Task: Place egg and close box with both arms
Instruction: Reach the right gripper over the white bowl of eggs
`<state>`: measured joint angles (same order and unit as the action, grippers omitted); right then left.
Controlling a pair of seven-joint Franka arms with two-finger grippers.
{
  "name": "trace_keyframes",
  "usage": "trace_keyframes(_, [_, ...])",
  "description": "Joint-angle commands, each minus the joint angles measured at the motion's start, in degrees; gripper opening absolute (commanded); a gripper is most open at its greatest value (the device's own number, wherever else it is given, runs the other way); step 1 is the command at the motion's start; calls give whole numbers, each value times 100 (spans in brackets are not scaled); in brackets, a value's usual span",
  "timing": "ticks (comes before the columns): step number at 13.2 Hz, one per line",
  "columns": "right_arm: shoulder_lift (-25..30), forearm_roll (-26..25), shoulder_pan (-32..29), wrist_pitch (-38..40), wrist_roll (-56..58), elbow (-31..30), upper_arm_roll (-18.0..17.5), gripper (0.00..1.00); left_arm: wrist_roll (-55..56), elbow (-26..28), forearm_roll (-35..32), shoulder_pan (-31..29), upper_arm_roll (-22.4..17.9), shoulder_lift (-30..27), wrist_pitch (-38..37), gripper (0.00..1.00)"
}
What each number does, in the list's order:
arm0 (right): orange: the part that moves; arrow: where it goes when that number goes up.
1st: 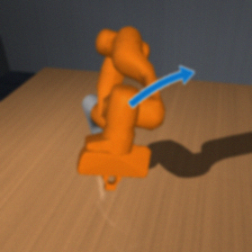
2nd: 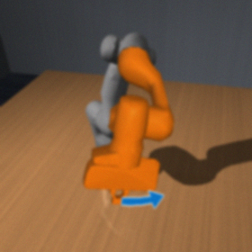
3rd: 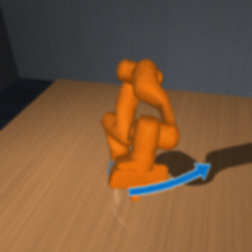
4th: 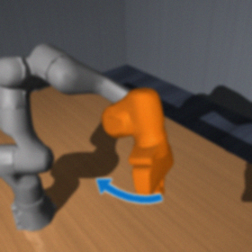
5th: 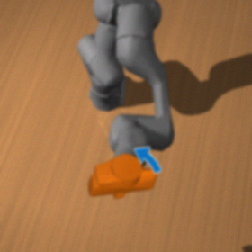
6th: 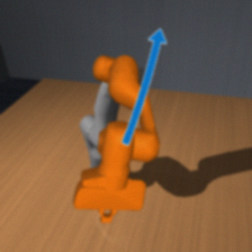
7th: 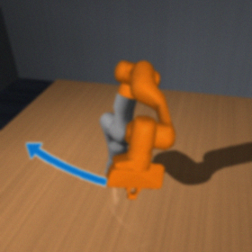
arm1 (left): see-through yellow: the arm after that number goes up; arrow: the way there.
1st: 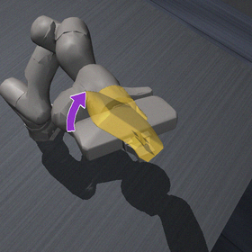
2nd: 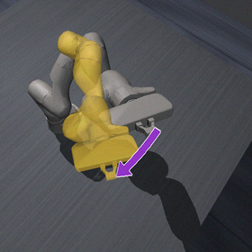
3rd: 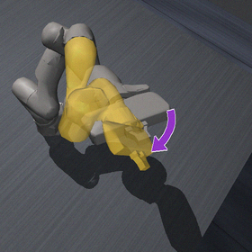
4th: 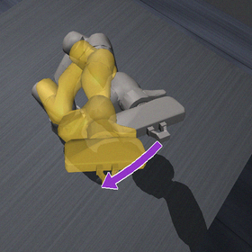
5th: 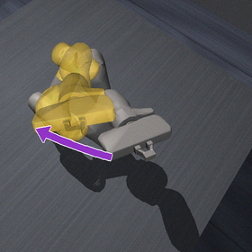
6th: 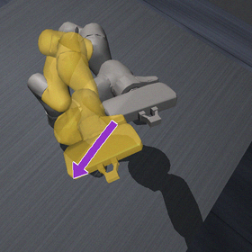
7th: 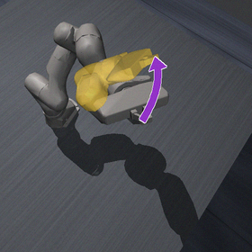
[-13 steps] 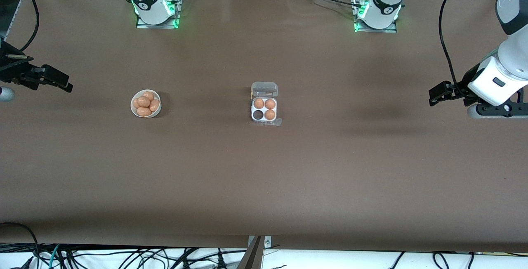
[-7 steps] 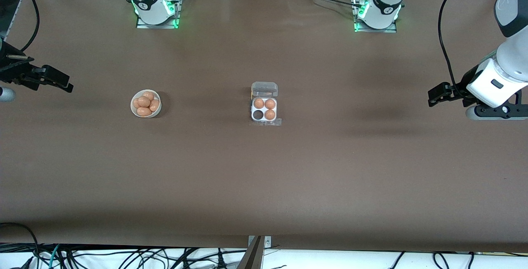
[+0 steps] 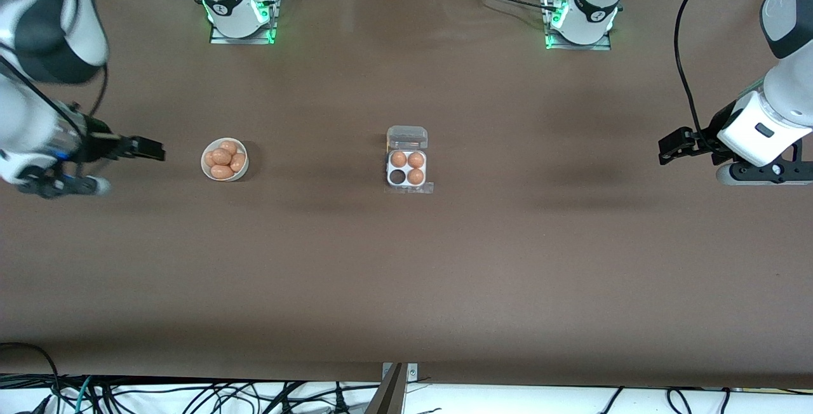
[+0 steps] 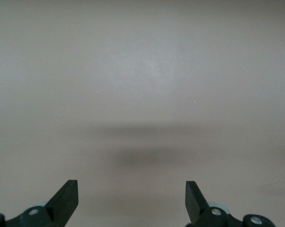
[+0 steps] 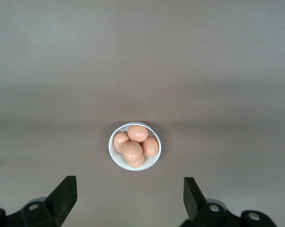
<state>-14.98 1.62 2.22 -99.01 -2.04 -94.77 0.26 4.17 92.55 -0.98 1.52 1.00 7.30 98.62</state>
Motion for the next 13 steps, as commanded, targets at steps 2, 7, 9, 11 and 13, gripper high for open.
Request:
trace_keyframes(2, [705,13,42,-1573,-60,-1865,-8,100,-109,-141,-165,-38,41,53,-106,100])
trace_keyframes(7, [1103,22,51,-3878,-374,-3837,-193,100,-109,-141,-165,-38,50,53,-106,100])
trace_keyframes(9, [1032,14,68,-3916,-447,-3987,-263,100,-100,-141,-165,-38,50,53,-106,100])
trace_keyframes(11, [831,5,68,-3933,-438,-3979,-281,100,-92,-141,-165,-29,50,53,-106,100])
trace_keyframes(13, [646,-13,77,-4065,-438,-3962,-281,100,-92,-141,-165,-38,50,53,-106,100])
